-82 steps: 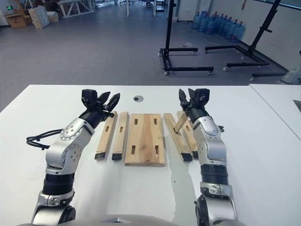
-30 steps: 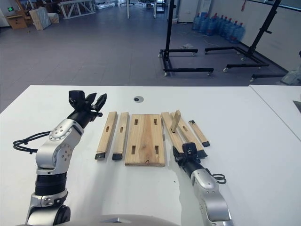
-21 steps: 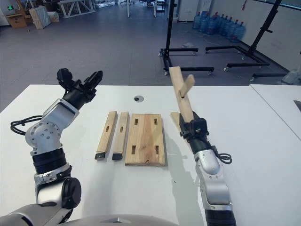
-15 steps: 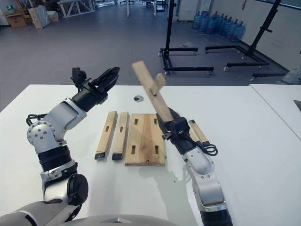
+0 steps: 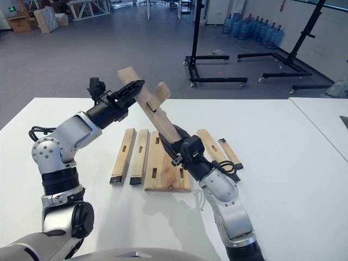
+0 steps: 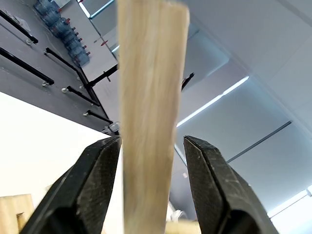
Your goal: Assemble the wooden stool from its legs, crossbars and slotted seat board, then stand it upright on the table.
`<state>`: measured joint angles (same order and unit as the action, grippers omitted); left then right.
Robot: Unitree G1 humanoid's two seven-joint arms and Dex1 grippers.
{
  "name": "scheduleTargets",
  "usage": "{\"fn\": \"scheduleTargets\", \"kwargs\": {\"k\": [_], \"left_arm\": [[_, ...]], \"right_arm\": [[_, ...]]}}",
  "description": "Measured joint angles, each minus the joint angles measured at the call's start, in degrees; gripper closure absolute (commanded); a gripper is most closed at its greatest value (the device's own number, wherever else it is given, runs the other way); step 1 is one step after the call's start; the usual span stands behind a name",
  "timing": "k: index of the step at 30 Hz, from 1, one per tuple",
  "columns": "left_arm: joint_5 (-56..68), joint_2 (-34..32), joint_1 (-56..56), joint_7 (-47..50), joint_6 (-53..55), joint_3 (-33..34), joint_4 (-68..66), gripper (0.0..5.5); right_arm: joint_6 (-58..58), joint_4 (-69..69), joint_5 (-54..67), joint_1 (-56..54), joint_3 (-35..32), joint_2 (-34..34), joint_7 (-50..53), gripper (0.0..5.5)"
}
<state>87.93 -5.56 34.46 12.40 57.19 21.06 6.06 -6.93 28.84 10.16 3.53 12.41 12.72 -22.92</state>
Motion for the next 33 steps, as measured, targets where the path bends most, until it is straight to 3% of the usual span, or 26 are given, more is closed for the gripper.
{"fn": "scheduleTargets", "kwargs": {"k": [8,21,26,33], "left_arm": [[6.03,-5.28,0.02,-0.34,-1.38,-0.16,-0.21,4.4],[12.17,-8.8,-2.97,3.51,-4.14,-3.3,1.35,4.46],[13.02,-9.38,-4.12,3.47,-5.37,-4.46,2.55,4.52],[-0.84,-10.29,-4.16,2.07,-11.36,-5.47,2.71,4.52]], "right_arm": [[-1.97,2.68,4.94,0.46,-0.04,0.28,-1.51,3.46],[5.05,-1.16,-3.56,-0.34,1.02,4.23,-0.71,3.46],[3.55,-3.38,-5.33,-0.45,-1.82,4.33,1.57,2.37],[-0.4,-3.09,0.99,0.63,-2.39,2.61,0.05,2.34]]}}
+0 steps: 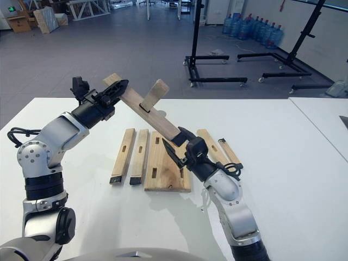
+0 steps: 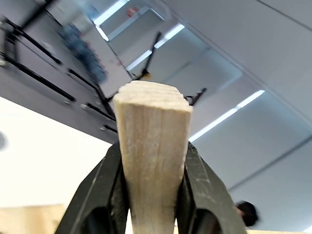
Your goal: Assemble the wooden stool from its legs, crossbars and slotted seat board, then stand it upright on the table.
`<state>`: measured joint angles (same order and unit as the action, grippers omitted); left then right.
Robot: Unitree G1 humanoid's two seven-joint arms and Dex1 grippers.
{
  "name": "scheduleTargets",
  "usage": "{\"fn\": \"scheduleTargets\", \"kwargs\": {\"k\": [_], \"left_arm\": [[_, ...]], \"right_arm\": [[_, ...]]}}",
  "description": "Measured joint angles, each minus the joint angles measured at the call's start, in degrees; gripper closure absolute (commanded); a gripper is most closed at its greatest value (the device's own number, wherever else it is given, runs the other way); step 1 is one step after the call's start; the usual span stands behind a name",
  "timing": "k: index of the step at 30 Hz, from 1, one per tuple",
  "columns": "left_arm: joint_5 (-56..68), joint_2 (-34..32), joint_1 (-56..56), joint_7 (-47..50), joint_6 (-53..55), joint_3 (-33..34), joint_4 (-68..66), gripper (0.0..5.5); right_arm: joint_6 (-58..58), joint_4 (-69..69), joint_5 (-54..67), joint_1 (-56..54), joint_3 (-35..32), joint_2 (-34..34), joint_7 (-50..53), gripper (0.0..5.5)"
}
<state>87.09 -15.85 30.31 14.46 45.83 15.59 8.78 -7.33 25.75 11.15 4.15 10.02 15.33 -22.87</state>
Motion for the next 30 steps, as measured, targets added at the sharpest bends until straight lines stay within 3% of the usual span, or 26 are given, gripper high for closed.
{"fn": "scheduleTargets", "kwargs": {"k": [4,11,18,30], "left_arm": [[-2.81,-1.19,-2.93,2.41,-1.96,3.17,2.81,4.52],[6.23,-6.16,-16.92,7.09,1.05,6.68,9.36,4.52],[1.44,-2.84,-26.48,8.18,-0.89,0.95,15.65,4.52],[-15.5,-1.1,-27.69,0.72,-6.81,-3.1,17.23,4.52]], "right_arm": [[-0.18,-2.75,-1.74,3.34,-2.93,1.49,1.58,2.34],[-1.29,-2.65,-3.44,10.66,-5.8,2.09,4.08,2.34],[-1.27,-2.04,-4.91,12.07,-5.56,0.51,6.17,2.34],[-1.15,-2.0,-6.64,12.0,-4.88,-0.6,6.37,2.34]]}}
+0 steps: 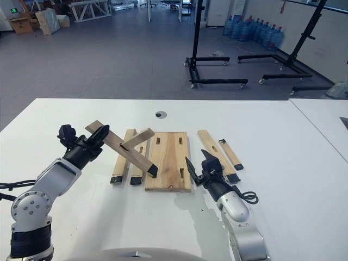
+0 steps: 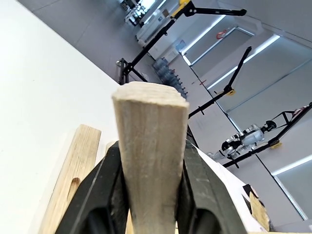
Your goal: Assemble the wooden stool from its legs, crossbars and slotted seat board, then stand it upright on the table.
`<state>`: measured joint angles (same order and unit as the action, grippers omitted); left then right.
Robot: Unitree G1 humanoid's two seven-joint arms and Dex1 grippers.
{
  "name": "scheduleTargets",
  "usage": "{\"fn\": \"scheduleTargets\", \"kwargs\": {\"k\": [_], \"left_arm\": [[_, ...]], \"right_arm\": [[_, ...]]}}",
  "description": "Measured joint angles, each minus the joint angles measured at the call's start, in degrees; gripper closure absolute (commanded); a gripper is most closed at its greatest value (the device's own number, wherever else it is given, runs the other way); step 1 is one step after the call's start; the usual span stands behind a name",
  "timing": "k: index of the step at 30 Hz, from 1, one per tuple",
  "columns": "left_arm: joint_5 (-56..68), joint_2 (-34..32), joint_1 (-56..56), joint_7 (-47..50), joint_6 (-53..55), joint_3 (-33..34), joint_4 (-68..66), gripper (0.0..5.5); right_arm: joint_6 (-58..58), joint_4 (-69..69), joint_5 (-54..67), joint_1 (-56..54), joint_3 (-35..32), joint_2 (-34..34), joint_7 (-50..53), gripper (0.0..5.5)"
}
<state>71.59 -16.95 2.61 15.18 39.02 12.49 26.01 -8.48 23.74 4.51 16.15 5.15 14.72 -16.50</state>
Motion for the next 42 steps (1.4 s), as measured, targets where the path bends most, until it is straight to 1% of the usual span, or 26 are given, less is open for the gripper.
{"fn": "scheduleTargets", "kwargs": {"k": [4,9,13,16,19,26,29,36,38,40,42], "left_arm": [[-3.38,-2.73,0.07,-2.5,0.25,-1.21,1.1,4.52],[-13.25,-6.34,2.68,-5.88,-0.99,-5.54,4.27,4.52],[-19.67,-6.39,4.53,-7.78,-2.61,-8.85,4.62,4.52],[-22.19,-6.03,4.52,-8.76,-3.44,-9.33,4.58,4.52],[-23.4,-6.16,3.29,-10.8,-3.71,-9.49,4.71,4.52],[-30.54,-9.23,-1.47,-15.12,-4.33,-13.78,10.05,4.52],[-32.13,-9.39,-1.9,-16.6,-4.46,-14.12,10.51,4.52],[-36.82,-9.76,-2.37,-21.93,-11.07,-16.81,7.61,4.52],[-37.61,-8.3,-2.56,-21.52,-11.73,-16.15,7.15,3.99],[-38.06,-6.85,-2.64,-19.88,-10.38,-14.15,6.14,3.68],[-36.05,-4.58,0.36,-17.35,-9.34,-10.49,5.99,3.39]], "right_arm": [[0.55,0.0,-0.49,-0.13,-0.03,-0.46,0.49,2.34],[1.3,-0.01,-1.32,-0.13,0.01,-1.18,1.55,2.34],[1.5,-0.13,-2.2,-0.99,0.54,-1.78,1.85,2.34],[1.71,-0.39,-2.3,-1.64,0.75,-1.93,1.9,2.34],[1.91,-0.42,-2.36,-1.63,0.91,-2.03,2.08,2.34],[2.42,-0.5,-3.37,-1.62,0.99,-2.41,3.22,2.34],[2.44,-0.48,-3.53,-1.63,1.11,-2.94,3.69,2.34],[2.42,-0.49,-3.61,-2.29,1.48,-3.02,3.67,2.34],[2.41,-0.51,-3.85,-2.31,1.69,-3.02,3.65,2.34],[2.41,-0.53,-4.02,-2.37,1.69,-2.97,3.64,2.34],[2.41,-0.59,-4.08,-2.45,1.84,-2.99,3.64,2.34]]}}
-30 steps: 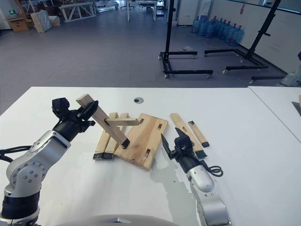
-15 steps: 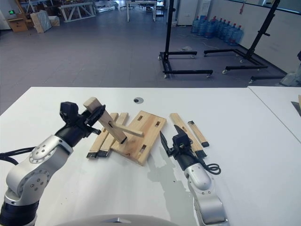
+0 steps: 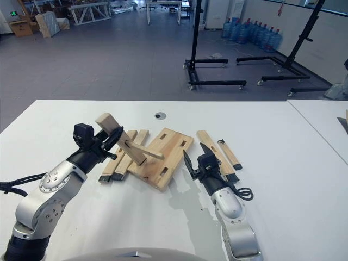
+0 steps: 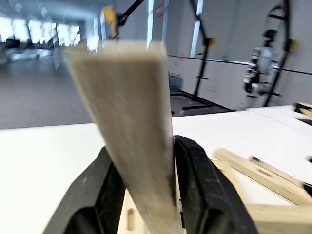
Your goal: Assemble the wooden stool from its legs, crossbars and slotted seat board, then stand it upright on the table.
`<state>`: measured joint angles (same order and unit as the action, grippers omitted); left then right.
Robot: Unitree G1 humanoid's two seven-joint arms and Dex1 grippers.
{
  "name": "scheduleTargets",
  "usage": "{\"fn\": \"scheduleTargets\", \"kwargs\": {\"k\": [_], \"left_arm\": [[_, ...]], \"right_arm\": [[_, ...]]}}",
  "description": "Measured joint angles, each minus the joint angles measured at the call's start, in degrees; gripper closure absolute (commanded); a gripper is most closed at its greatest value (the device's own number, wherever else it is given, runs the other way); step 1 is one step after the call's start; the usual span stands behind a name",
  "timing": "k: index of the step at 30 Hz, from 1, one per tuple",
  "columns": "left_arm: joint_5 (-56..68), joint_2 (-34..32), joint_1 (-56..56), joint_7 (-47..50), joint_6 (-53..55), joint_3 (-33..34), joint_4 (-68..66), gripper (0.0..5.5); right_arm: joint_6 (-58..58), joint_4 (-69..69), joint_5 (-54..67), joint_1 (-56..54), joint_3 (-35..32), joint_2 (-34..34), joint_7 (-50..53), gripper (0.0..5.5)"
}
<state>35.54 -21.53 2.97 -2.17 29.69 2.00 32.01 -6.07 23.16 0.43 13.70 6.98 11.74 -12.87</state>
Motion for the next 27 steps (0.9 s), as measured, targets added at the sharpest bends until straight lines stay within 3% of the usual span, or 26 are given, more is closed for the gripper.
{"fn": "scheduleTargets", "kwargs": {"k": [3,9,12,17,19,22,24,27], "left_arm": [[2.82,1.77,6.88,2.56,2.07,3.62,1.91,3.06],[10.23,1.78,19.46,4.15,7.61,8.29,1.2,3.06],[10.05,-3.05,32.94,0.02,7.56,11.29,-8.34,3.06],[11.41,-4.86,54.87,-8.84,3.95,14.47,-26.72,3.06],[11.78,-7.44,50.69,-17.0,7.66,10.67,-27.29,3.06],[4.16,-10.69,32.75,-27.02,6.32,-1.19,-27.71,3.06],[1.78,-12.23,28.34,-27.09,4.08,-2.03,-23.42,3.06],[1.58,-8.72,24.4,-23.05,3.84,-1.35,-17.46,3.06]], "right_arm": [[0.0,-0.05,-0.35,-0.56,0.3,-0.09,0.01,2.34],[0.01,-0.43,-0.43,-0.82,0.31,-0.24,0.03,2.34],[0.02,-0.73,-0.45,-1.5,0.53,-0.6,0.03,2.34],[0.01,-1.79,-0.47,-2.82,1.08,-0.89,-0.13,2.34],[0.01,-1.89,-0.46,-2.82,1.26,-0.92,-0.1,2.34],[0.01,-1.9,-0.49,-1.84,1.69,-1.04,-0.06,2.34],[-0.06,-1.77,-0.46,-1.84,1.61,-0.95,-0.07,2.34],[-0.18,-1.54,-0.44,-1.83,1.0,-0.37,-0.12,2.34]]}}
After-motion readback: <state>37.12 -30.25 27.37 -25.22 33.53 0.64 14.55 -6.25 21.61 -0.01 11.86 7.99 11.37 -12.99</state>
